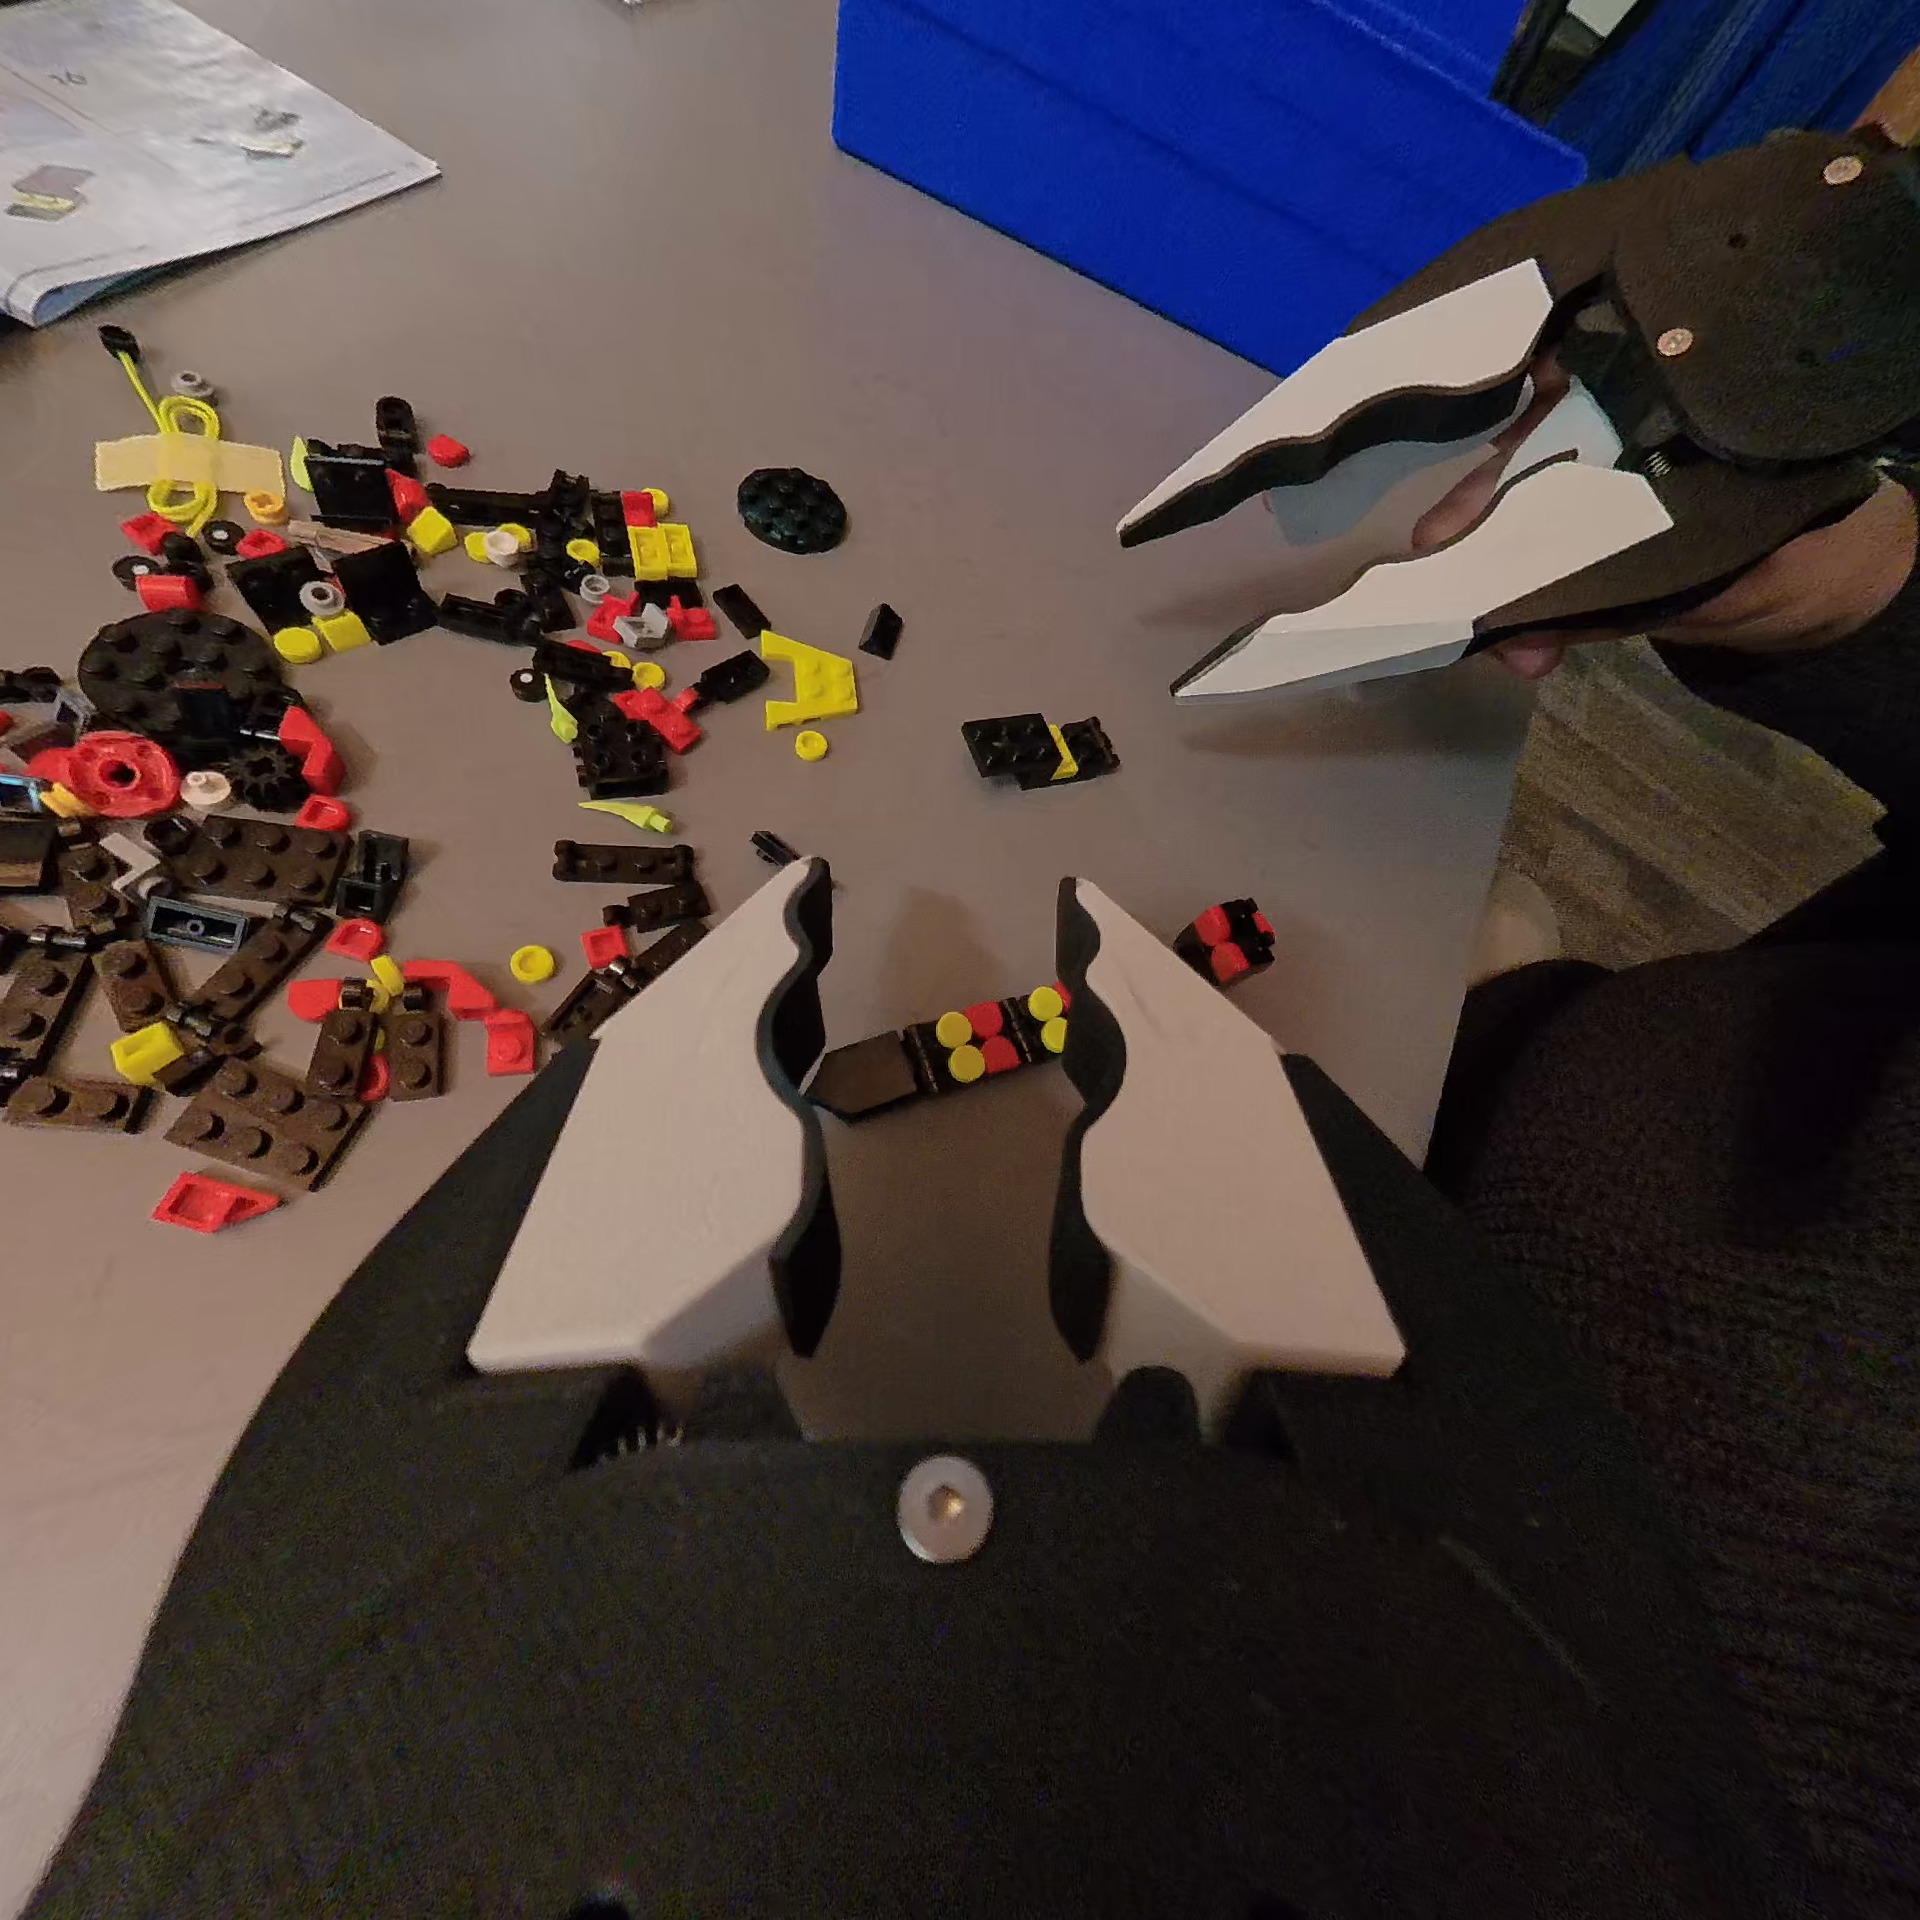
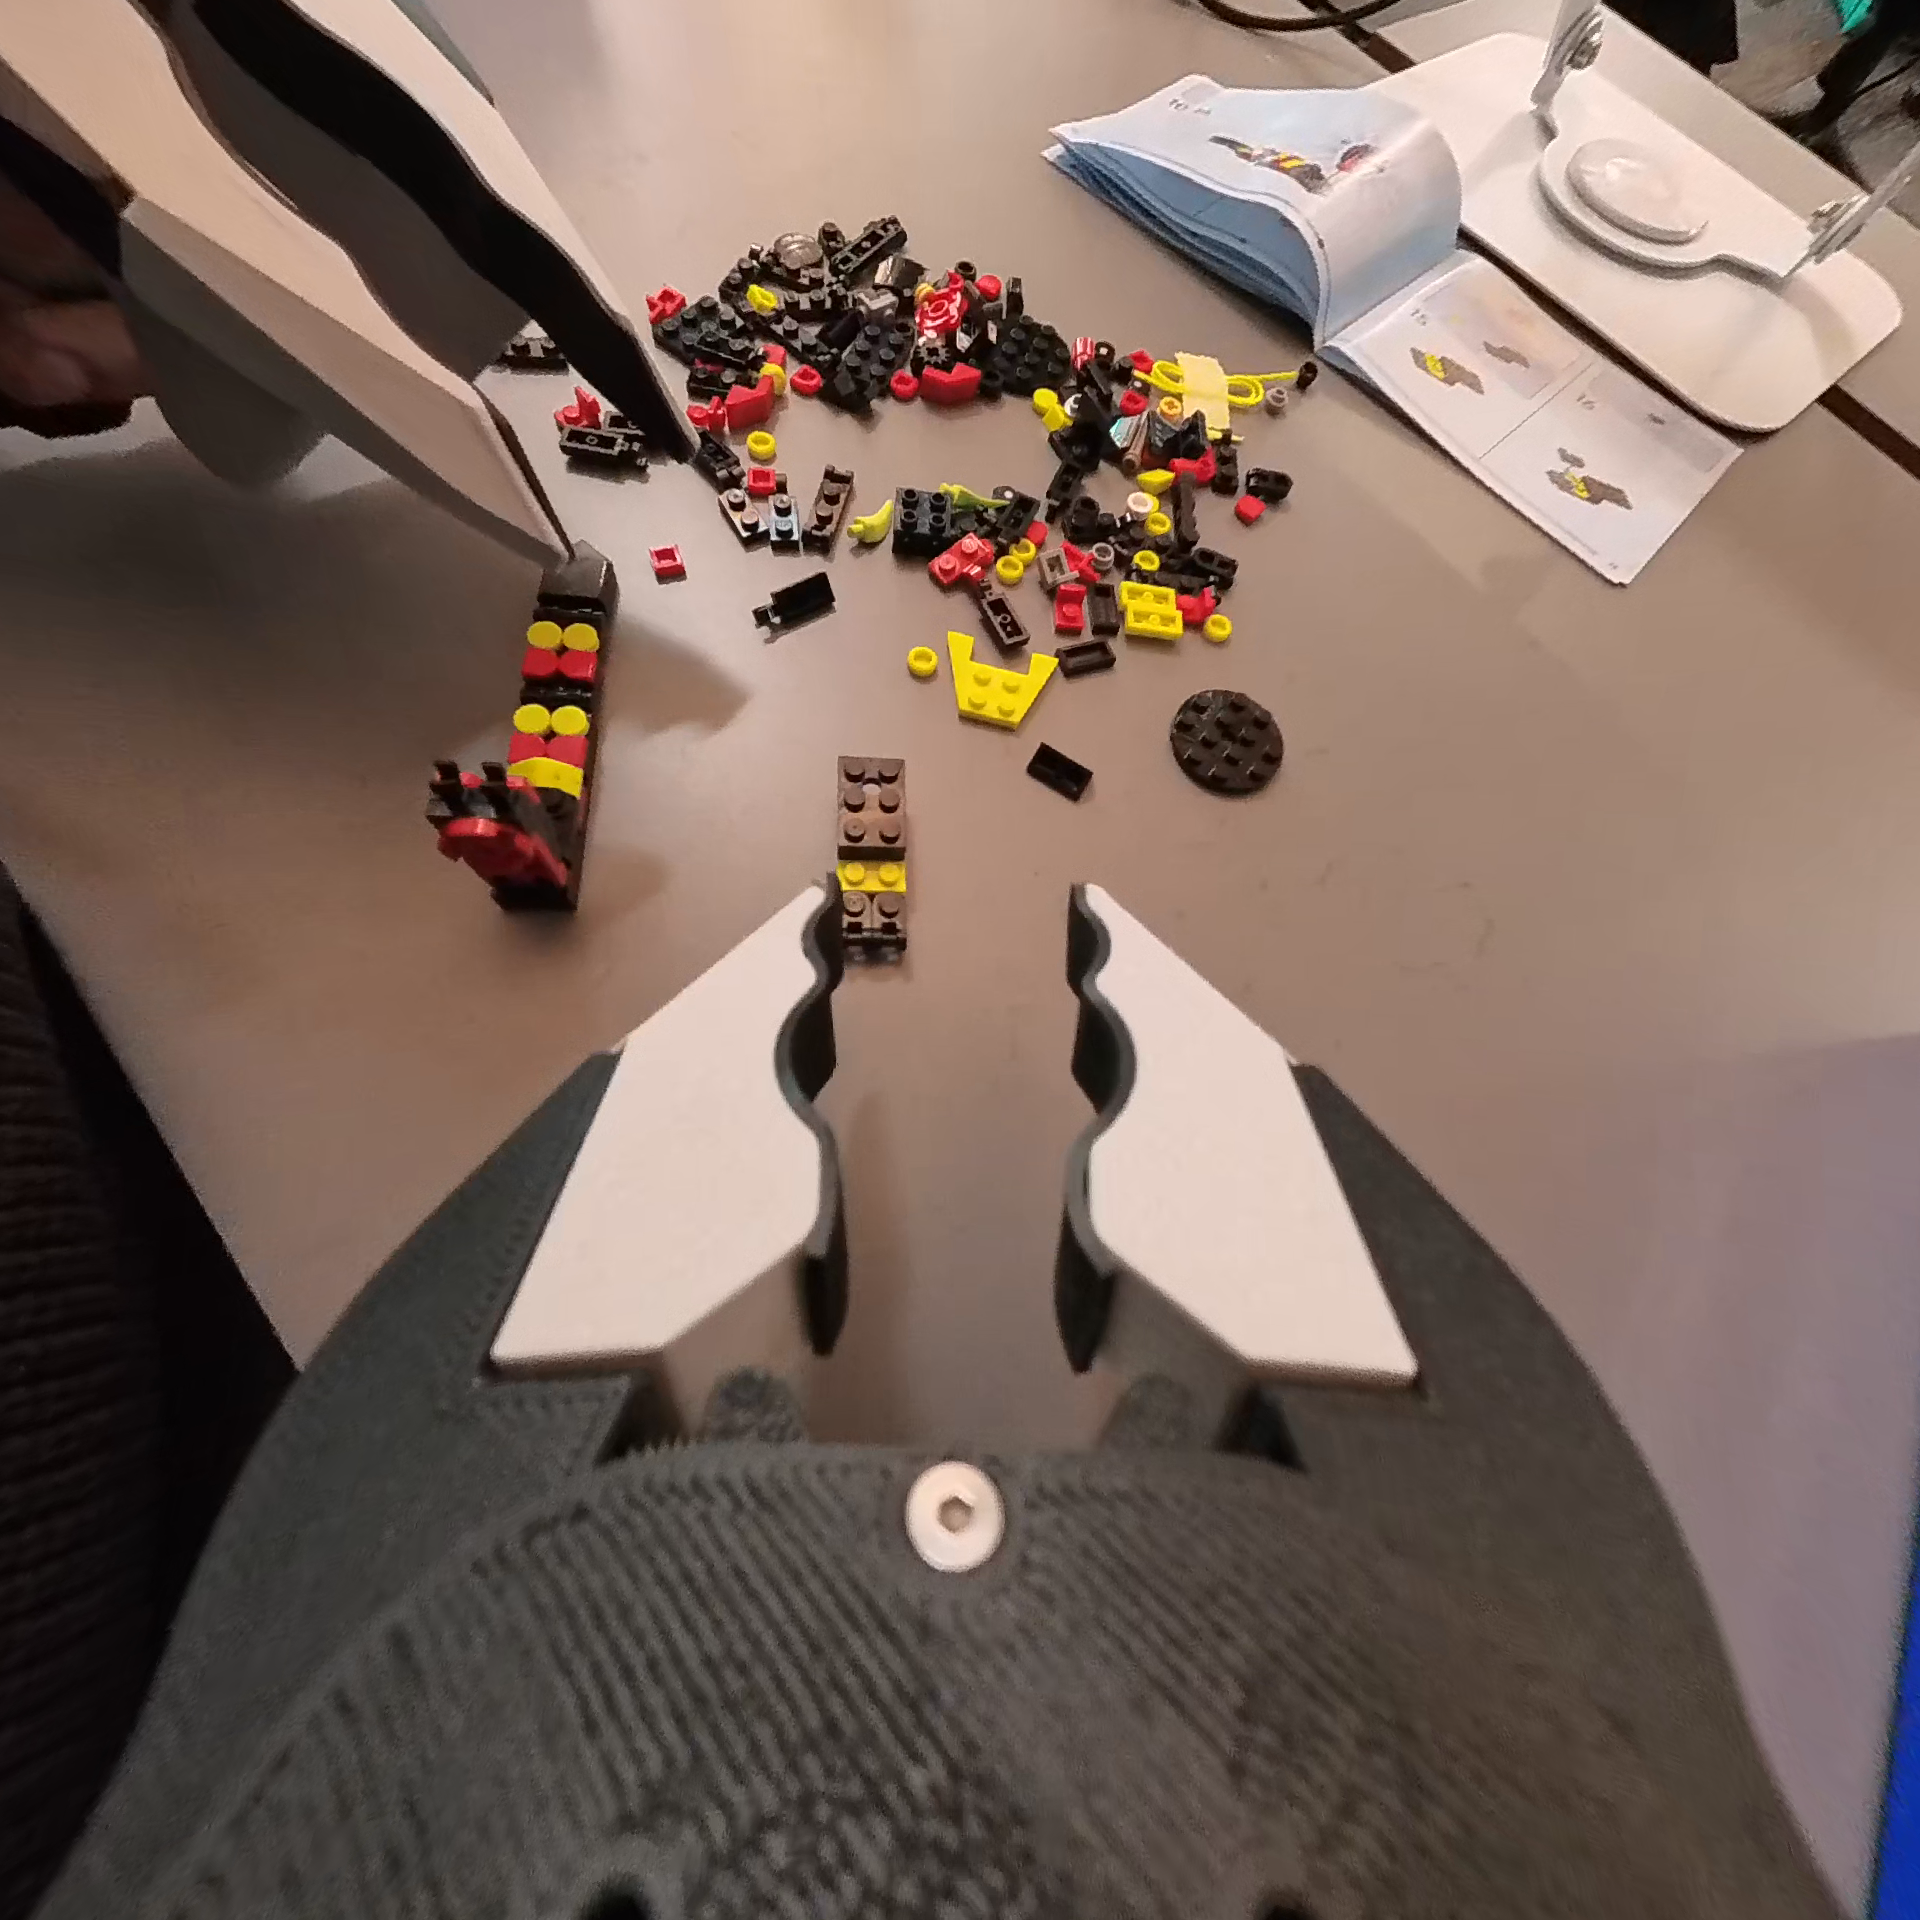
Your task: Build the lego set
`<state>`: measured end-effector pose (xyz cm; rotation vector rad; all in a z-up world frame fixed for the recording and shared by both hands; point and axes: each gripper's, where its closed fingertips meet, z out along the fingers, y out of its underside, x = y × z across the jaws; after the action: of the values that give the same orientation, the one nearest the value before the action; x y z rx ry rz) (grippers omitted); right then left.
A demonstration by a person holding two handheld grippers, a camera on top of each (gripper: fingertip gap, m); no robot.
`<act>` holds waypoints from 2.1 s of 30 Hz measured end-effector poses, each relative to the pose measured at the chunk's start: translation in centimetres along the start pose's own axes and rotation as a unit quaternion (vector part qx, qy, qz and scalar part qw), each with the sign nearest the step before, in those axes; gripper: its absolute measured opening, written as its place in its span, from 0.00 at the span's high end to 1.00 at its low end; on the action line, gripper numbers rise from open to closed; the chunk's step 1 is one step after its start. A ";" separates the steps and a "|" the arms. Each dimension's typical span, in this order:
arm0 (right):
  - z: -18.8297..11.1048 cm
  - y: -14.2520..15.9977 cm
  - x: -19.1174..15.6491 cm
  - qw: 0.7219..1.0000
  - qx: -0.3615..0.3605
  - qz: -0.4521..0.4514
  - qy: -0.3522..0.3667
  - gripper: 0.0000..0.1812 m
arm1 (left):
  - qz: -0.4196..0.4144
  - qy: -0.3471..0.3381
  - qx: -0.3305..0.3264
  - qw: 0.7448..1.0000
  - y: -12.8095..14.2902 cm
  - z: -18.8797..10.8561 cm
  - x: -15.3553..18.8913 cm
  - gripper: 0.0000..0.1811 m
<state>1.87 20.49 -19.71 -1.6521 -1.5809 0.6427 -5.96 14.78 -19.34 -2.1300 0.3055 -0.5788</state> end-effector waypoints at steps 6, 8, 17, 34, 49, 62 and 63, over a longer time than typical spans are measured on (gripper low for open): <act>0.2 0.3 0.1 1.000 -0.008 0.005 0.000 0.77 | -0.007 0.002 0.000 1.000 0.0 0.1 -0.1 0.77; 0.2 0.4 0.2 1.000 -0.009 0.006 -0.001 0.77 | -0.008 0.004 -0.001 1.000 0.1 0.1 -0.1 0.77; 0.2 0.5 0.0 1.000 -0.015 0.008 -0.004 0.77 | -0.007 0.006 -0.005 1.000 0.3 0.2 0.0 0.77; 0.3 0.9 0.0 1.000 -0.025 0.011 -0.008 0.77 | -0.011 0.007 -0.011 1.000 0.6 0.4 0.0 0.77; 0.4 1.2 0.1 0.999 -0.032 0.014 -0.007 0.77 | -0.015 0.004 -0.014 1.000 0.6 0.4 -0.2 0.77; 1.1 2.1 -1.1 0.997 -0.060 0.024 -0.036 0.75 | -0.018 0.006 -0.017 1.000 0.8 0.5 -0.2 0.77; 1.2 2.3 -1.2 0.997 -0.064 0.025 -0.039 0.75 | -0.018 0.006 -0.018 1.000 0.8 0.5 -0.2 0.77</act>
<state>2.16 19.62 -22.43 -1.7852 -1.6713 0.6488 -5.92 14.75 -20.28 -2.1705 0.2864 -0.6109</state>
